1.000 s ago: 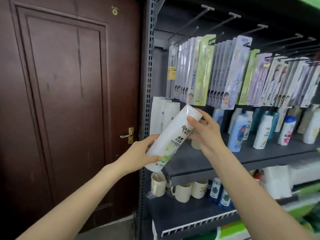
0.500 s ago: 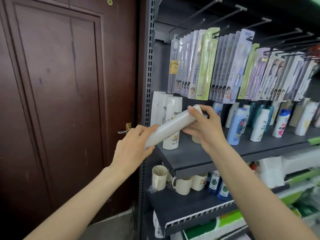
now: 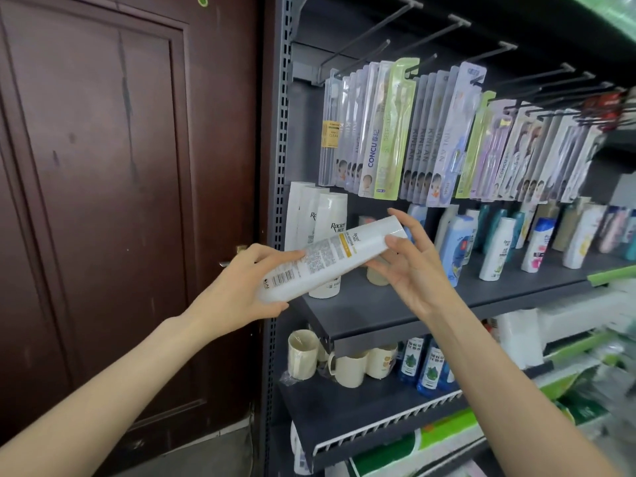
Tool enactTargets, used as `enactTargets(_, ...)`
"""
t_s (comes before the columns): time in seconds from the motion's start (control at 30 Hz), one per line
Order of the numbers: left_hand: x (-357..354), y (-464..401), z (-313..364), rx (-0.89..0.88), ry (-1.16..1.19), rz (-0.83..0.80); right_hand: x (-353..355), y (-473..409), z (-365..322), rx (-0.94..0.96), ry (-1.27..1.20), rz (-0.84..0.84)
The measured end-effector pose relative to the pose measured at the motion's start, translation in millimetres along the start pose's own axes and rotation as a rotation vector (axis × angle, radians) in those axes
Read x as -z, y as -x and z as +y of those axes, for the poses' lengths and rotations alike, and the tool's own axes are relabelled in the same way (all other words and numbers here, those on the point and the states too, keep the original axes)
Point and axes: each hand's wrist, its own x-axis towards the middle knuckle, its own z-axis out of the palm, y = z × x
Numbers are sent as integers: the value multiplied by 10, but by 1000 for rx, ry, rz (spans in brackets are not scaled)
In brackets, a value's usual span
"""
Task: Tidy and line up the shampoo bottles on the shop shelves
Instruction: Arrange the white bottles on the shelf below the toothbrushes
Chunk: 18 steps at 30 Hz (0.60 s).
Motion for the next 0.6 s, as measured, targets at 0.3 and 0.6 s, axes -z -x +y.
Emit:
enactTargets(0.3, -118, 112, -151, -42, -350, 221, 158, 37, 120, -9, 207, -21)
enactTargets(0.6, -191, 3, -145, -56, -287, 232, 161, -24, 79, 30, 217, -3)
